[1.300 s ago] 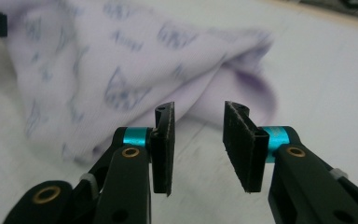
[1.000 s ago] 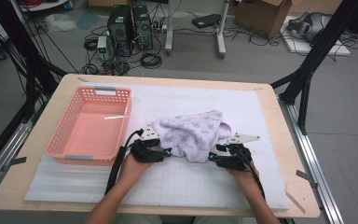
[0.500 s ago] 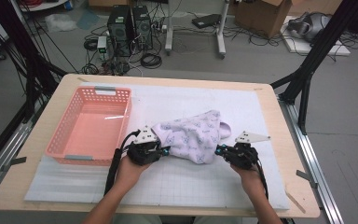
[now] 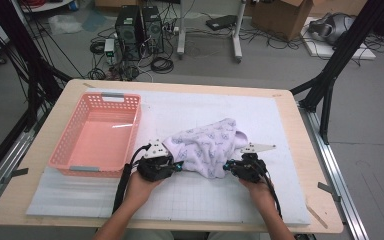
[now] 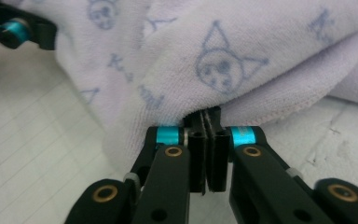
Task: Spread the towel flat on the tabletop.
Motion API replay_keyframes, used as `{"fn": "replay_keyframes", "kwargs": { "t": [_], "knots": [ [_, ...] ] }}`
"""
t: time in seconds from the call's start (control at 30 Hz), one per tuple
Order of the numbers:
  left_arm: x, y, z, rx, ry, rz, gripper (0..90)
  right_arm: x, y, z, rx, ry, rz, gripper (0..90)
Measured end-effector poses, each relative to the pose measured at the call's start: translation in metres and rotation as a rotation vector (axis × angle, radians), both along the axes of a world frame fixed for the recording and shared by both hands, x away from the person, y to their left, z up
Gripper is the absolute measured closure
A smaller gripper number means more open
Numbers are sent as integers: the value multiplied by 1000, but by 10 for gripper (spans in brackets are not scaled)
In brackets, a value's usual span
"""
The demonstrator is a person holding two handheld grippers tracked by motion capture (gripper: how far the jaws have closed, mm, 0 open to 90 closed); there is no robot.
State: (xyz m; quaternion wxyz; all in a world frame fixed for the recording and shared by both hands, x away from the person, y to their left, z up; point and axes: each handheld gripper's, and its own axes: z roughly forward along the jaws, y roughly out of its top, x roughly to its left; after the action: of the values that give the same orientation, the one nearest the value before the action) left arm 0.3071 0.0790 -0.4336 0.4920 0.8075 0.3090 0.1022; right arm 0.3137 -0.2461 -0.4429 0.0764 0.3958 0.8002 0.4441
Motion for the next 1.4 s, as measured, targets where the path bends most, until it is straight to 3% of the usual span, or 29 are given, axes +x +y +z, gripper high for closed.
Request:
{"fn": "replay_keyframes", "kwargs": {
  "t": [0.13,0.2,0.33,0.43,0.63,0.73,0.83,0.9,0.97,1.0,1.03,1.13,1.17,1.3,1.4],
  "knots": [
    [-5,4,2,-23,7,-5,774,-11,-10,11,18,-43,37,899],
    [-8,7,5,-40,9,-14,775,-19,-20,19,56,-61,38,899],
    [-13,9,12,-68,6,-28,774,-31,-37,32,99,-99,10,900],
    [-19,9,24,-113,-7,-53,771,-39,-52,47,103,-147,-22,900],
    [-13,9,41,-175,-43,-62,766,-42,-75,83,143,-243,-123,900],
    [0,9,50,-205,-48,-33,765,-30,-79,95,136,-283,-191,900],
    [18,9,50,-223,-43,41,763,-8,-80,98,129,-281,-258,900],
    [35,8,46,-193,-28,101,761,10,-78,95,124,-264,-297,900],
    [40,7,44,-182,-26,120,761,27,-74,91,93,-252,-327,900],
    [46,6,41,-171,-23,136,761,27,-74,91,93,-252,-327,900],
    [51,5,38,-152,-19,153,758,43,-71,87,58,-244,-356,900],
    [64,6,27,-141,-10,219,752,64,-70,84,3,-231,-408,900],
    [72,9,20,-137,6,266,747,70,-70,83,-27,-231,-424,900],
    [79,10,12,-147,37,300,663,86,-72,75,-72,-193,-466,900],
    [76,4,13,-114,19,279,607,89,-71,71,-82,-176,-484,895]
  ]
}}
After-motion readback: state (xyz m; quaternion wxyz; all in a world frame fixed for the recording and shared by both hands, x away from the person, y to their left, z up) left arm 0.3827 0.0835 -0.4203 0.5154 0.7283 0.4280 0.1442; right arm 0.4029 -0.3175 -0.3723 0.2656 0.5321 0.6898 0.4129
